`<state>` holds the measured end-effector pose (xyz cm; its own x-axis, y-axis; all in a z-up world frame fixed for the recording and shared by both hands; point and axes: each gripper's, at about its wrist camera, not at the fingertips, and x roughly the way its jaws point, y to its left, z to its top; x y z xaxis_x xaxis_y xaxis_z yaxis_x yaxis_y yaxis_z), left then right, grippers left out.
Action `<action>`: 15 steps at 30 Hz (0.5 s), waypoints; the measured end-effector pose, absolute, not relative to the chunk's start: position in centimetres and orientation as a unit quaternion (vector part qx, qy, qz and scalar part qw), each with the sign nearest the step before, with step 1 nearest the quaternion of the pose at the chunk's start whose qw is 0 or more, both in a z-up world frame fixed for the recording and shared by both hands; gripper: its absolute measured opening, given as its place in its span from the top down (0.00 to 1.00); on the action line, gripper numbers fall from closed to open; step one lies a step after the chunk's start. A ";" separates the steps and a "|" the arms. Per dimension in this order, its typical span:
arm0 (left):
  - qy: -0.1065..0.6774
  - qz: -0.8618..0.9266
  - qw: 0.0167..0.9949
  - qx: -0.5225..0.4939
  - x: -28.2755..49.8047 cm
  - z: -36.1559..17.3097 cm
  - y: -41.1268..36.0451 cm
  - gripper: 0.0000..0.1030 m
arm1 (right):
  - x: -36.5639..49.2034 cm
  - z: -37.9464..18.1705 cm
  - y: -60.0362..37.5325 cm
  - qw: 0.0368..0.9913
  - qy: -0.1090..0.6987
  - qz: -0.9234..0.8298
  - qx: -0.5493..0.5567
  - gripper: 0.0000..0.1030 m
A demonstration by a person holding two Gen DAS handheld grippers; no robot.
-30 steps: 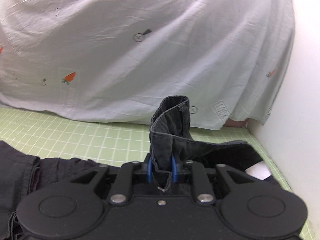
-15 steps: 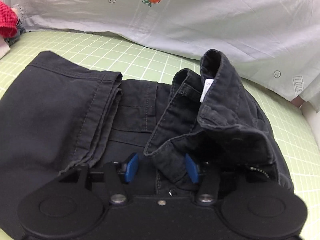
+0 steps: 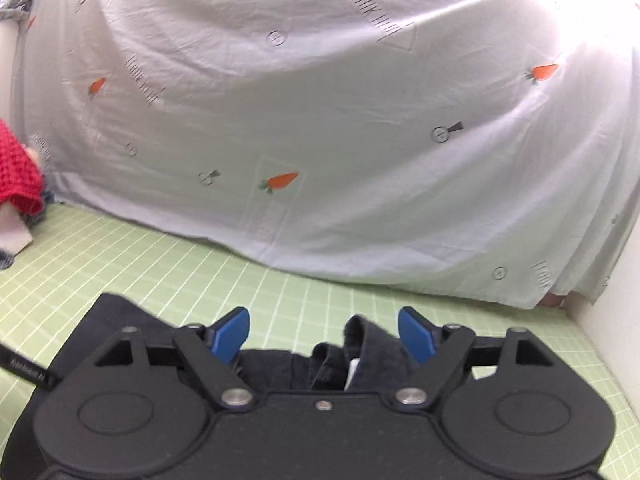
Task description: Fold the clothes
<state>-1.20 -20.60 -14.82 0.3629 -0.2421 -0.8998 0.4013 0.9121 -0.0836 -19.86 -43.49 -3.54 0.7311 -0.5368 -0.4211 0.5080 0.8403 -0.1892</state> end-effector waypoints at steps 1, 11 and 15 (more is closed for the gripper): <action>0.530 -0.195 0.822 0.076 -1.2 -14.8 -20.6 0.23 | -19.5 -3.7 -44.7 0.922 0.241 -0.301 -0.018 0.16; 0.539 -0.198 0.815 0.079 -1.4 -15.4 -21.2 0.20 | -18.9 -14.1 -51.5 0.858 0.368 -0.343 0.101 0.08; 0.543 -0.201 0.811 0.080 -1.5 -15.7 -21.7 0.19 | -19.3 -14.0 -50.1 0.856 0.379 -0.342 0.075 0.08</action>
